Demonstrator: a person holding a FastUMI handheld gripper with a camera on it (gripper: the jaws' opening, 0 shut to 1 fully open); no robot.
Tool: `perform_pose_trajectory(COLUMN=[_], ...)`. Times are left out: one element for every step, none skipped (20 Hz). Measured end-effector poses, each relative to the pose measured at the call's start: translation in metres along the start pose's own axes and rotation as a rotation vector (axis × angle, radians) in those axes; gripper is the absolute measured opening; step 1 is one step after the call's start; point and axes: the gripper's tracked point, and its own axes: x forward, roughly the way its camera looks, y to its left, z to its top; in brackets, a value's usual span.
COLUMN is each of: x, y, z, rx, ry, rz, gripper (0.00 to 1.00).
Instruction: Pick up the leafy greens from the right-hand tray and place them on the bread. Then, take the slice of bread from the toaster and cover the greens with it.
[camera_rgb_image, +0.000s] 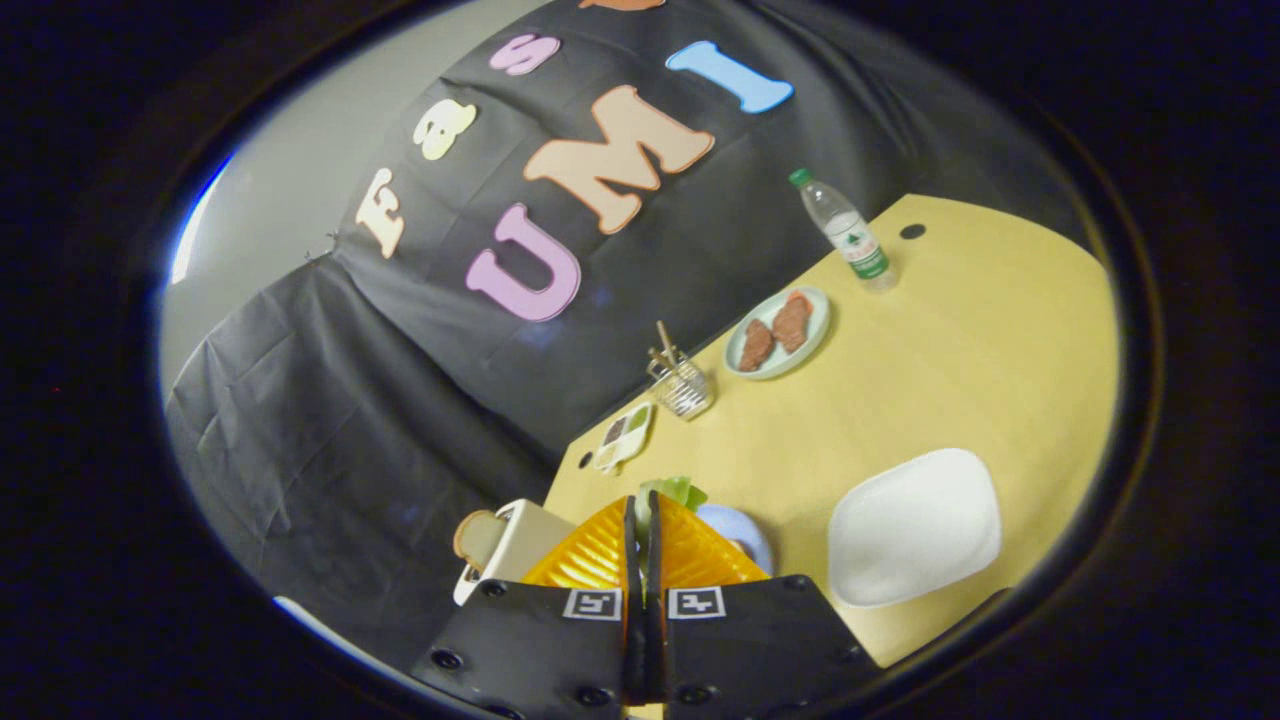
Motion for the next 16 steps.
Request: perform_pose_trajectory(x=[0.011,0.019,0.028,0.035,0.045,0.051,0.058,0.065,0.071,0.075,0.08,0.081,0.083,0.085,0.085,0.085], y=[0.009,0.016,0.023,0.03,0.035,0.038,0.038,0.034,0.025,0.012,-0.002,-0.014,-0.028,-0.041,-0.056,-0.068], z=[-0.011,-0.023,-0.033,-0.043,-0.052,-0.059,-0.065,-0.072,-0.078,-0.083,-0.087,-0.089,-0.091,-0.093,-0.096,-0.098], rx=[0.0,0.007,0.026,0.045,0.061,0.071,0.073,0.064,0.049,0.035,0.031,0.033,0.032,0.023,0.004,-0.015], ry=[0.017,0.033,0.05,0.069,0.082,0.087,0.089,0.091,0.096,0.097,0.102,0.099,0.096,0.092,0.096,0.101], rz=[0.022,0.039,0.06,0.079,0.09,0.099,0.101,0.09,0.063,0.029,-0.004,-0.03,-0.063,-0.091,-0.129,-0.163], gripper=[0.03,0.03,0.03,0.03,0.03,0.03,0.03,0.03,0.03,0.03,0.03,0.03,0.03,0.03,0.03,0.03])
